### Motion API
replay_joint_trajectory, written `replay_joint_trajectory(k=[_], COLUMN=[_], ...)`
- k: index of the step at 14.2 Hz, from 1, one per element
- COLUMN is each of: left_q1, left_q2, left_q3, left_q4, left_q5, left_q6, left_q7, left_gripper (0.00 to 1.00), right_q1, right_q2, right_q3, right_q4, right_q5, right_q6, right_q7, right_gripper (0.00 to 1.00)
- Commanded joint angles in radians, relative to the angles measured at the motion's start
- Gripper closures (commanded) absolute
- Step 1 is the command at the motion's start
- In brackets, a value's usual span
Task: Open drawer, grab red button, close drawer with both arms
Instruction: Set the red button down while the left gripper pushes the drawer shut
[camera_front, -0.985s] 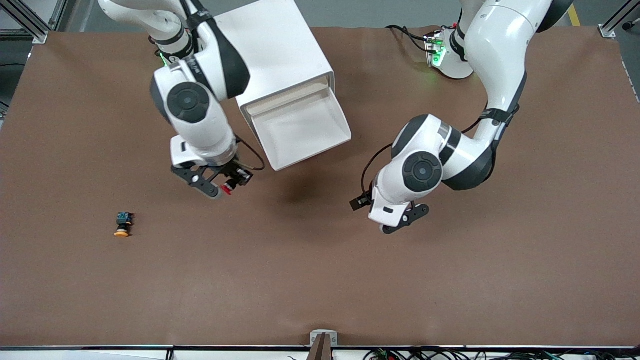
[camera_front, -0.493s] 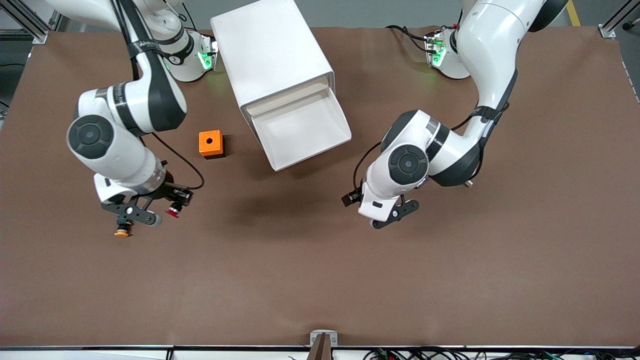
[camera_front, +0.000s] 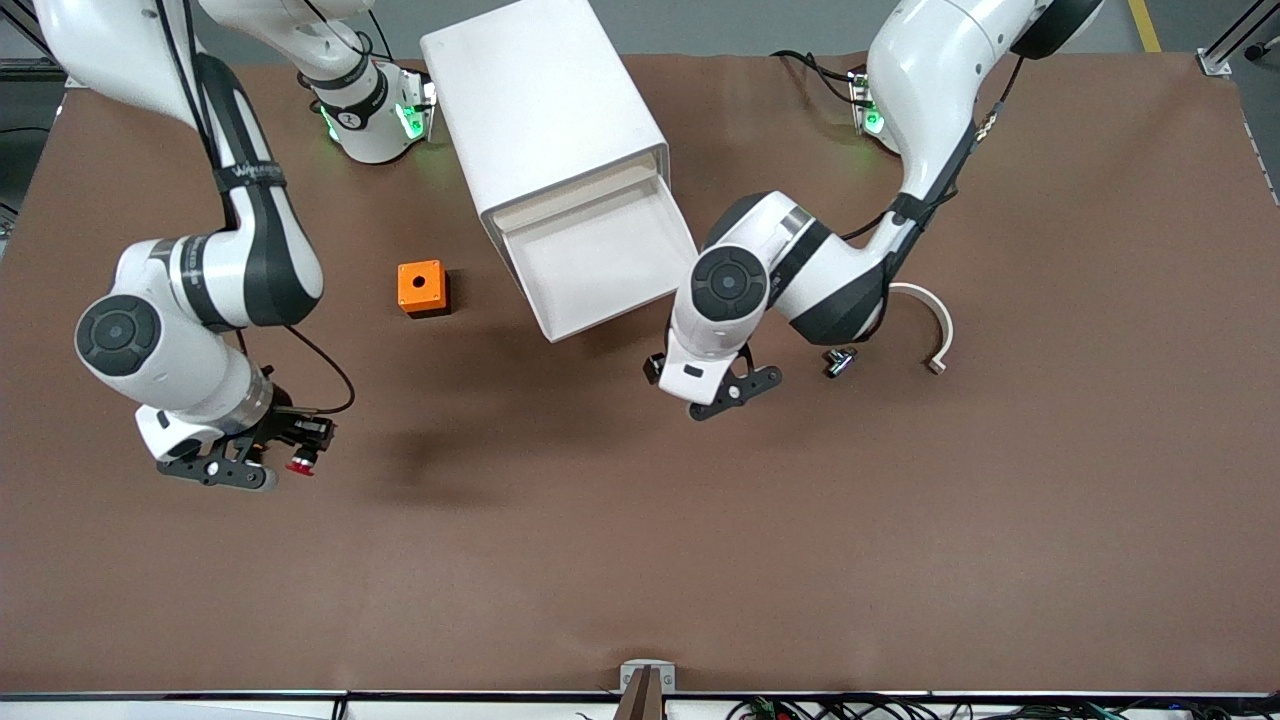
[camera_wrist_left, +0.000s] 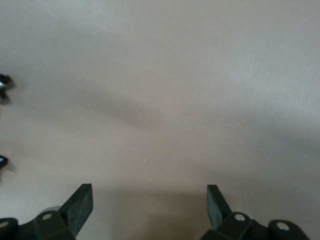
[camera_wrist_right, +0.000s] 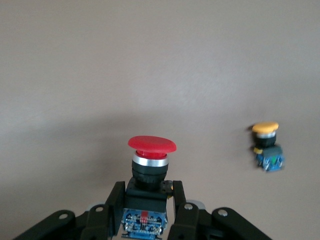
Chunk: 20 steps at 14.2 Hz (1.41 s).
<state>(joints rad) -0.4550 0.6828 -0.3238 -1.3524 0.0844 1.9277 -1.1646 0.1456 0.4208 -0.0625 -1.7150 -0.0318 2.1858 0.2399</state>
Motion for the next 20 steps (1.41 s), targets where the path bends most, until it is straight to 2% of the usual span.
replay_joint_trajectory(k=[1,8,11,19,20], left_q1=[-0.031,-0.108,-0.134,-0.194,-0.195], left_q2=[-0.020,-0.014,-0.016,-0.017,-0.020], left_q3=[0.000,-0.003,-0.008,-0.011,-0.017], left_q4=[-0.037,-0.065,-0.082,-0.105,-0.119], left_q5=[0.021,0.012,0.009,-0.093,-0.110], left_q6=[0.019,0.020,0.031,0.051,0.068], left_q7=[-0.020,-0.052,-0.056,-0.089,-0.090], left_gripper=[0.00,0.00,0.00,0.00,0.00], right_q1=[-0.061,-0.107,-0.135,-0.155,-0.155], right_q2=[0.044,0.121,0.122,0.138,0.139], right_q3=[0.018,0.018,0.018,0.020,0.021], right_q4=[0.000,-0.058,-0.142,-0.204,-0.205], right_q5=[0.010,0.009,0.009,0.010,0.010], right_q6=[0.060,0.166,0.287,0.359,0.358], right_q7=[-0.115,-0.160,-0.192,-0.194,-0.189], right_gripper=[1.00,1.00,1.00,1.00,0.88])
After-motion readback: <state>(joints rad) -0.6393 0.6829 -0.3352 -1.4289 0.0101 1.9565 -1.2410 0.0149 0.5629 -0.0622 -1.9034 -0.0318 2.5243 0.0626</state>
